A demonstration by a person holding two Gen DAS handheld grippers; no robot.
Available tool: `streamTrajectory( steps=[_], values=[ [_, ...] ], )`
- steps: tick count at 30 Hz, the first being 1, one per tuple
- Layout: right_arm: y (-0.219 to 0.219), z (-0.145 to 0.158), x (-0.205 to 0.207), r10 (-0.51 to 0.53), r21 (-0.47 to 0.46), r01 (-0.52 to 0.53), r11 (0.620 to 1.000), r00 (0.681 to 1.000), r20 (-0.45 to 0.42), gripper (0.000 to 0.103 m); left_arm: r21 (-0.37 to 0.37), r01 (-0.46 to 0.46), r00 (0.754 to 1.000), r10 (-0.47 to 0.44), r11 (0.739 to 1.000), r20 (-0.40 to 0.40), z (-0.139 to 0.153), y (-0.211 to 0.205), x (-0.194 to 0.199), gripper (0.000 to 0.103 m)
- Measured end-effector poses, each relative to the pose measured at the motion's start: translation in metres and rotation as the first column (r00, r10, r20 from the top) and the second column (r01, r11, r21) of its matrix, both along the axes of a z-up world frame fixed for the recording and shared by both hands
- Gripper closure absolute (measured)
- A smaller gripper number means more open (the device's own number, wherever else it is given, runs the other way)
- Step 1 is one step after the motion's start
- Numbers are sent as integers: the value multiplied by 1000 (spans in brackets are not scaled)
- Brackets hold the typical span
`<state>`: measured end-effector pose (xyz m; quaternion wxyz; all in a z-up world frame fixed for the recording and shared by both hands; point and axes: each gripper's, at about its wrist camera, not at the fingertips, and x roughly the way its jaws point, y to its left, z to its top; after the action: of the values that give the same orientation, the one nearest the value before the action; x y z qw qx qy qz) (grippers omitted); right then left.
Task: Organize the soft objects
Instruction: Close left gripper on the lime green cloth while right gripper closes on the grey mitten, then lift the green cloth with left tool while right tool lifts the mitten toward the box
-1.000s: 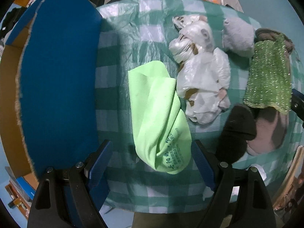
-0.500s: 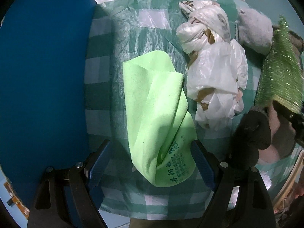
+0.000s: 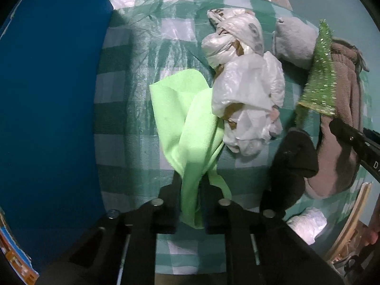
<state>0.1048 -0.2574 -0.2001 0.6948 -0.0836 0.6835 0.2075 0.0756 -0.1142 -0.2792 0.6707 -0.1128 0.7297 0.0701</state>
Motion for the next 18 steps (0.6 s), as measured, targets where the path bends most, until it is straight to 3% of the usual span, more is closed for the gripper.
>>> streamTrajectory(
  steps=[7, 18],
  values=[
    [-9, 9, -5, -33, 22, 33, 999, 999, 19, 76, -37, -3, 999, 5, 999, 50, 27, 9, -6, 94],
    [-23, 45, -17, -47, 54, 43, 998, 996, 74, 76, -14, 43, 992, -41, 999, 119, 77, 10, -20, 94]
  ],
)
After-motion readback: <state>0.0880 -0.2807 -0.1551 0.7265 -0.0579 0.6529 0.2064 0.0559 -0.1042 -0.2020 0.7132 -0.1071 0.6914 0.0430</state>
